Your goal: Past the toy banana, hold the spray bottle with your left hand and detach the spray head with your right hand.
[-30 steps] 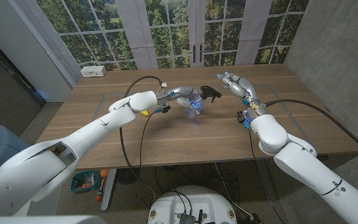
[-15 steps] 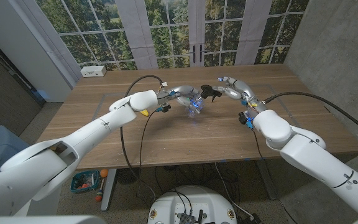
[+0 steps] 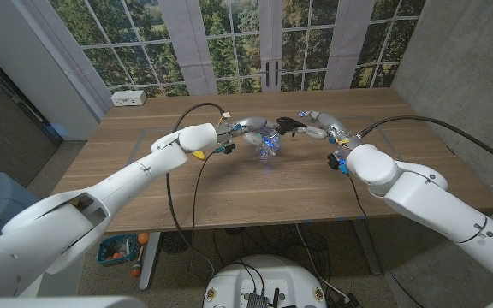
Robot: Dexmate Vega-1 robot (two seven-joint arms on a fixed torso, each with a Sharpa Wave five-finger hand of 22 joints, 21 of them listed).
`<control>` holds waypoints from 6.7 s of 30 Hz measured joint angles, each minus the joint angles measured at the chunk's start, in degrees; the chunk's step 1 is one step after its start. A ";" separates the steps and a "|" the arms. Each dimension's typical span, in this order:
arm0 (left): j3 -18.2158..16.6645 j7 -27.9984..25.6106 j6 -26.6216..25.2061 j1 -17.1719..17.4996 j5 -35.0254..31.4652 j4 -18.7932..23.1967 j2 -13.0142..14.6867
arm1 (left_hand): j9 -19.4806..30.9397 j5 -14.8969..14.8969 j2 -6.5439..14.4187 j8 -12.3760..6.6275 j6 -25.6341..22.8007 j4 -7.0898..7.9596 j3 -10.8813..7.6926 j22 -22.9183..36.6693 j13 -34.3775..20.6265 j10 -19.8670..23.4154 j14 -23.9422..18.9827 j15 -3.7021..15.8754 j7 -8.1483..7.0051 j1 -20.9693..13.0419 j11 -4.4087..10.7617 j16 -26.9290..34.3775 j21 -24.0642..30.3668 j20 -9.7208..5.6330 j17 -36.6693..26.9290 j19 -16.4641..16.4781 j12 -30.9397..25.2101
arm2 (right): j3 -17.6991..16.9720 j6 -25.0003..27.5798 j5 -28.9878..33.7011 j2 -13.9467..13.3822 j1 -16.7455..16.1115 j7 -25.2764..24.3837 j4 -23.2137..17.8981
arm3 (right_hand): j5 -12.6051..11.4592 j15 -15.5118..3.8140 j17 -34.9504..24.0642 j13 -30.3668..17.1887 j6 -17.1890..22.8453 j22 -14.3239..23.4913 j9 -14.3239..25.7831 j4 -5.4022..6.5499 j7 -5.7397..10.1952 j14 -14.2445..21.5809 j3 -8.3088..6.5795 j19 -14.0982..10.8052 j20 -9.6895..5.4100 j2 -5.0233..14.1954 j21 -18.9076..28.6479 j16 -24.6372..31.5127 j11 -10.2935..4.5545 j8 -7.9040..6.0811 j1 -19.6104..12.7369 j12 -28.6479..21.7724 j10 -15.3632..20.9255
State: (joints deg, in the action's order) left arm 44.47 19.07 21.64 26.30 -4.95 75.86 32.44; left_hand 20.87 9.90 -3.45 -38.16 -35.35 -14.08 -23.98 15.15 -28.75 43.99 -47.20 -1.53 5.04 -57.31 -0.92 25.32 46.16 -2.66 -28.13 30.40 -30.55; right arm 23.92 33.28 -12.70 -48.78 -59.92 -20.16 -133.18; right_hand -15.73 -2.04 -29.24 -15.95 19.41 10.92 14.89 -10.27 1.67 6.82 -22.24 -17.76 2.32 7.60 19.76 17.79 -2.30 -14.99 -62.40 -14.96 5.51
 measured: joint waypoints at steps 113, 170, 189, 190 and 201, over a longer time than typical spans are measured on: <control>-1.44 -8.97 -12.33 6.51 -5.03 12.60 3.09 | 0.12 0.00 0.06 -0.62 -0.30 -0.33 -0.33 -2.69 -6.24 0.82 -0.90 0.10 0.30 0.07 -0.42 -2.27 6.46 -0.10 -1.58 -2.14 3.34 | 2.08 -1.14 -1.46 -1.08 5.11 12.64 0.36 | -19.29 2.04 -5.01 -9.44 -0.59 -0.80 -3.03 -0.38 -3.48 5.64 -14.61 6.05 4.73 -6.72 15.60 -4.73 0.16 3.16 7.46 3.68 6.67; -0.19 -10.07 -16.65 6.55 -7.59 15.14 2.90 | 0.54 0.00 0.07 -0.84 -0.41 -0.46 -0.46 -3.74 -10.41 1.14 -1.13 -0.10 0.41 0.06 -0.72 -2.98 10.01 0.00 -2.54 -2.87 4.45 | -2.93 -25.88 2.73 -0.05 -4.72 7.05 4.76 | 4.00 6.43 -4.46 -2.05 -8.92 -0.12 -3.45 2.48 -3.21 3.35 1.57 7.27 8.29 -3.55 5.23 -1.84 8.55 5.27 39.78 2.89 6.93; -1.47 -11.65 -15.38 8.32 -7.74 16.80 3.86 | 0.53 0.00 0.07 -0.67 -0.63 -0.45 -0.45 -3.97 -12.70 1.37 -1.67 0.42 0.63 0.07 -0.94 -2.99 11.09 -0.10 -2.97 -3.58 4.67 | -1.22 -14.89 5.46 2.19 -3.90 1.60 1.83 | 4.00 2.94 -5.25 -0.84 -7.38 1.50 -3.42 1.72 -3.42 18.07 2.85 -8.67 3.01 -3.14 13.80 3.83 5.24 2.66 44.38 2.32 8.52; -1.51 -11.69 -15.36 8.38 -7.74 16.86 3.88 | 0.53 0.00 0.07 -0.71 -0.63 -0.45 -0.45 -3.97 -12.70 1.37 -1.68 0.42 0.63 0.07 -0.94 -2.99 11.09 -0.10 -2.95 -3.58 4.67 | -1.13 -14.89 5.77 2.36 -3.99 1.18 1.83 | 3.70 2.54 -5.21 -1.01 -4.99 1.38 -3.07 1.47 -4.31 19.10 2.60 -9.04 2.64 -3.12 14.21 3.97 5.09 1.61 44.37 1.41 10.57; -2.17 -12.52 -15.31 9.22 -7.78 17.84 4.22 | 0.51 0.00 0.07 -0.84 -0.63 -0.54 -0.54 -4.02 -12.70 1.36 -1.84 0.63 0.63 0.07 -0.93 -3.44 11.53 -0.09 -2.96 -3.57 4.90 | -0.56 -24.68 13.03 6.91 -7.77 -8.71 6.35 | 0.44 -0.11 -14.18 -12.63 22.75 1.96 4.83 0.57 -7.76 36.71 0.57 -19.82 1.47 -1.93 22.19 15.69 4.53 -15.16 35.77 -14.13 34.52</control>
State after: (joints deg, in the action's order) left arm 42.30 6.55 6.32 35.52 -12.72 93.70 36.66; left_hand 21.38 9.90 -3.38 -39.01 -35.97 -14.63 -24.52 11.13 -41.44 45.34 -49.04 -0.90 5.67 -57.25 -1.84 21.89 57.69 -2.75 -31.09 26.82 -25.65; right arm 23.35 8.60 0.33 -41.88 -67.69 -28.87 -126.83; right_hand -15.29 -2.15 -43.42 -28.58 42.16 12.89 19.72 -9.70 -6.10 43.54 -21.68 -37.59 3.80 5.68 41.95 33.47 2.23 -30.15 -26.63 -29.09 40.03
